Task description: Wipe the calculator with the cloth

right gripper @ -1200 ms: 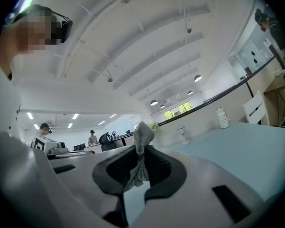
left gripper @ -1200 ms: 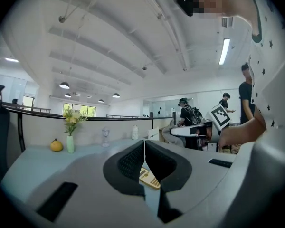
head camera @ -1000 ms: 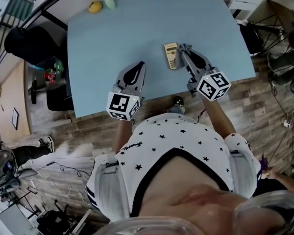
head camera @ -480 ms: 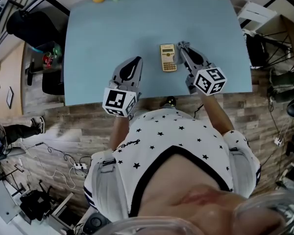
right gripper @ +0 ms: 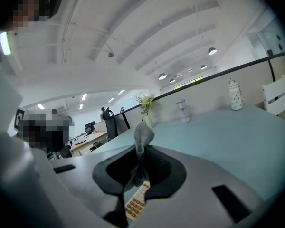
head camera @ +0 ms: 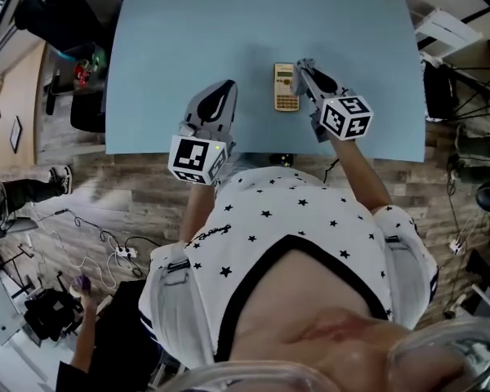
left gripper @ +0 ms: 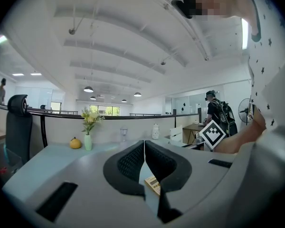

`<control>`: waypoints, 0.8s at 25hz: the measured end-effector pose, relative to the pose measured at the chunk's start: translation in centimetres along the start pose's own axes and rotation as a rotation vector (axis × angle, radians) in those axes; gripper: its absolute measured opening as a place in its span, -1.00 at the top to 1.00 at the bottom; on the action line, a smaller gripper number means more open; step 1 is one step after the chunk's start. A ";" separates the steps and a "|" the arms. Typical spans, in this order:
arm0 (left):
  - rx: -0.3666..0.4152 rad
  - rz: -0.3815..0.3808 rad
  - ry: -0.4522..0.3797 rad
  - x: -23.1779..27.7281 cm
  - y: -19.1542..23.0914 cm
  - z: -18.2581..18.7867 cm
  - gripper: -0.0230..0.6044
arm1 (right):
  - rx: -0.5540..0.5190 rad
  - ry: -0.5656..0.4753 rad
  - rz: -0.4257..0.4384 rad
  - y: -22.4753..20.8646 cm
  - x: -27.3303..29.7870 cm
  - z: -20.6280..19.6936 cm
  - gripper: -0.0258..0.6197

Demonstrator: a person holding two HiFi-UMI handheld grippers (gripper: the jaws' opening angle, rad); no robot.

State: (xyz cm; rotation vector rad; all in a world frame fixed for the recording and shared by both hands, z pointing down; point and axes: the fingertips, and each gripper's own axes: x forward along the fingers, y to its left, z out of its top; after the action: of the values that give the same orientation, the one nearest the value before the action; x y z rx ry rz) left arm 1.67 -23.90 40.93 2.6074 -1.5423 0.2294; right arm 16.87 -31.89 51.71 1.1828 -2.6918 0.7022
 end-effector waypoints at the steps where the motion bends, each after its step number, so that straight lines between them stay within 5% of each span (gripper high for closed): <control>1: -0.005 0.003 0.004 0.1 0.4 -0.1 0.83 | -0.002 0.016 -0.002 0.0 0.6 -0.4 0.78; 20: -0.049 0.065 0.018 1.2 6.9 -0.7 0.83 | -0.201 0.333 -0.010 -0.5 9.8 -7.6 0.78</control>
State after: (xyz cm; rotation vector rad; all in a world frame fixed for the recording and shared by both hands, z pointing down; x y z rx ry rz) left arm -3.89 -28.14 41.94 2.5147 -1.6070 0.2165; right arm 9.88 -35.23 61.40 0.9365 -2.4116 0.5540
